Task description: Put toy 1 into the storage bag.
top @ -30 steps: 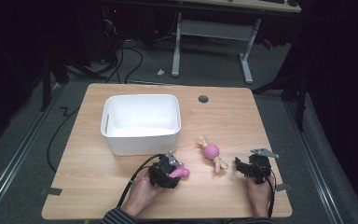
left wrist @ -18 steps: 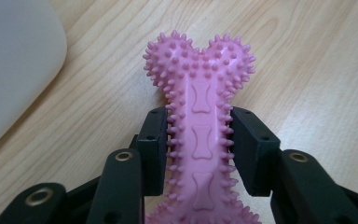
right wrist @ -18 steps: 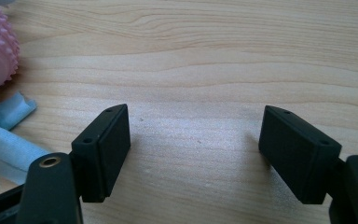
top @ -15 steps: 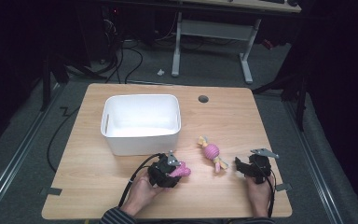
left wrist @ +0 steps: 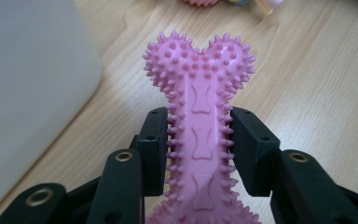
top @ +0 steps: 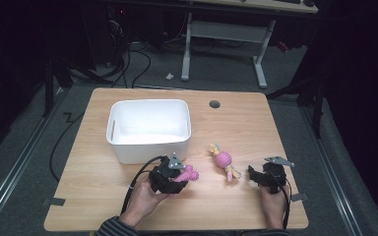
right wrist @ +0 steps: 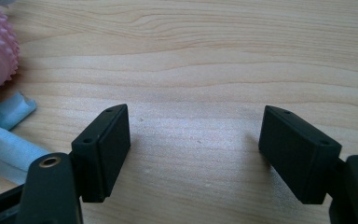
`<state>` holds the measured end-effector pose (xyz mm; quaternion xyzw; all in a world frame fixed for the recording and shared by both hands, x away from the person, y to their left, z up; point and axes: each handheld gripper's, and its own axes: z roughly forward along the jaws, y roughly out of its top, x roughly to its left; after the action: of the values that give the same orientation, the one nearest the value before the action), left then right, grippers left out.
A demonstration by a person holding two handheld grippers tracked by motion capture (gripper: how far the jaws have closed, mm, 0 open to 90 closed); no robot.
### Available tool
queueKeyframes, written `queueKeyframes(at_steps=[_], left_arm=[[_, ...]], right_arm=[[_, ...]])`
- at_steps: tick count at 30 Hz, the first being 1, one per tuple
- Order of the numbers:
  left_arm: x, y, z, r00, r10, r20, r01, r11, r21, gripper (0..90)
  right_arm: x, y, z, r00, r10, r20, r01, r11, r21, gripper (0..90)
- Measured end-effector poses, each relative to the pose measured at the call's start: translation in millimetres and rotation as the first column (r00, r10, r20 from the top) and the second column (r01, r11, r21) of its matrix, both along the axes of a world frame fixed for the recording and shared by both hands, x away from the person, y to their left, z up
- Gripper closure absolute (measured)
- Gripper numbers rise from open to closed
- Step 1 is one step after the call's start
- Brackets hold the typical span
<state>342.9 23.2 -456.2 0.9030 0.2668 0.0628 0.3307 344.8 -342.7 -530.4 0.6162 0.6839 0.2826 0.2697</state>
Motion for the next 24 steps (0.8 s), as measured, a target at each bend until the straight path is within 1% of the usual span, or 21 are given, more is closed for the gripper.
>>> queueKeyframes(at_steps=[5, 8, 9, 10, 11, 12, 13, 14, 15, 17, 18, 19, 20, 21, 23, 24], left_arm=[[-0.1, 1.3, 11.9, 0.9999, -0.007, 0.010, 0.007, 0.9999, -0.010, 58.9], [-0.7, 4.9, 19.9, 0.9999, -0.014, 0.003, 0.014, 0.9990, -0.042, 58.9], [-0.7, 4.9, 19.9, 0.9999, -0.014, 0.003, 0.014, 0.9990, -0.042, 58.9], [-1.6, 7.3, 25.3, 0.9998, -0.013, 0.012, 0.014, 0.9989, -0.044, 58.9], [-1.6, 7.3, 25.3, 0.9998, -0.013, 0.012, 0.014, 0.9989, -0.044, 58.9], [-1.3, 10.2, 30.6, 0.9998, -0.013, 0.014, 0.013, 0.9984, -0.056, 58.9], [-1.3, 10.2, 30.6, 0.9998, -0.013, 0.014, 0.013, 0.9984, -0.056, 58.9], [-0.1, 13.6, 35.8, 0.9999, -0.010, 0.009, 0.010, 0.9973, -0.072, 58.9], [0.3, 14.9, 38.2, 0.9999, -0.003, 0.012, 0.004, 0.9968, -0.079, 58.9], [1.2, 18.5, 44.1, 0.9998, -0.005, 0.017, 0.006, 0.9961, -0.088, 58.9], [1.6, 20.2, 47.1, 0.9999, -0.005, 0.015, 0.006, 0.9951, -0.099, 58.9], [1.6, 20.2, 47.1, 0.9999, -0.005, 0.015, 0.006, 0.9951, -0.099, 58.9], [1.9, 23.8, 53.7, 0.9998, -0.008, 0.017, 0.009, 0.9943, -0.106, 59.0], [1.9, 25.5, 56.9, 0.9997, -0.007, 0.023, 0.009, 0.9946, -0.104, 59.0], [2.6, 29.0, 62.7, 0.9995, -0.001, 0.032, 0.004, 0.9944, -0.106, 59.0], [2.6, 29.0, 62.7, 0.9995, -0.001, 0.032, 0.004, 0.9944, -0.106, 58.9]], right_arm=[[0.0, 0.0, 0.0, 1.0000, 0.000, 0.000, 0.000, 1.000, 0.000, 24.9], [0.0, 0.1, 0.1, 1.0000, 0.000, -0.001, 0.000, 1.000, 0.002, 24.9], [0.0, 0.1, 0.1, 1.0000, 0.000, -0.001, 0.000, 1.000, 0.002, 24.9], [0.0, 0.1, 0.1, 1.0000, 0.001, -0.001, -0.001, 1.000, 0.002, 25.0], [0.0, 0.1, 0.1, 1.0000, 0.001, -0.001, -0.001, 1.000, 0.002, 25.0], [0.0, 0.2, 0.1, 1.0000, 0.001, -0.001, -0.001, 1.000, 0.002, 25.0], [0.0, 0.2, 0.1, 1.0000, 0.001, -0.001, -0.001, 1.000, 0.002, 25.0], [0.0, 0.2, 0.1, 1.0000, 0.002, -0.002, -0.002, 1.000, 0.002, 25.0], [0.0, 0.2, 0.1, 1.0000, 0.002, -0.002, -0.002, 1.000, 0.002, 24.9], [-0.1, 0.3, 0.1, 1.0000, 0.003, -0.002, -0.003, 1.000, 0.003, 25.0], [0.0, 0.4, 0.1, 1.0000, 0.003, -0.002, -0.003, 1.000, 0.003, 24.9], [0.0, 0.4, 0.1, 1.0000, 0.003, -0.002, -0.003, 1.000, 0.003, 24.9], [-0.1, 0.4, 0.1, 1.0000, 0.004, -0.002, -0.004, 1.000, 0.003, 24.9], [0.0, 0.4, 0.1, 1.0000, 0.004, -0.002, -0.004, 1.000, 0.003, 24.9], [0.0, 0.4, 0.1, 1.0000, 0.004, -0.002, -0.004, 1.000, 0.003, 24.9], [-0.1, 0.4, 0.1, 1.0000, 0.004, -0.002, -0.004, 1.000, 0.003, 24.9]])
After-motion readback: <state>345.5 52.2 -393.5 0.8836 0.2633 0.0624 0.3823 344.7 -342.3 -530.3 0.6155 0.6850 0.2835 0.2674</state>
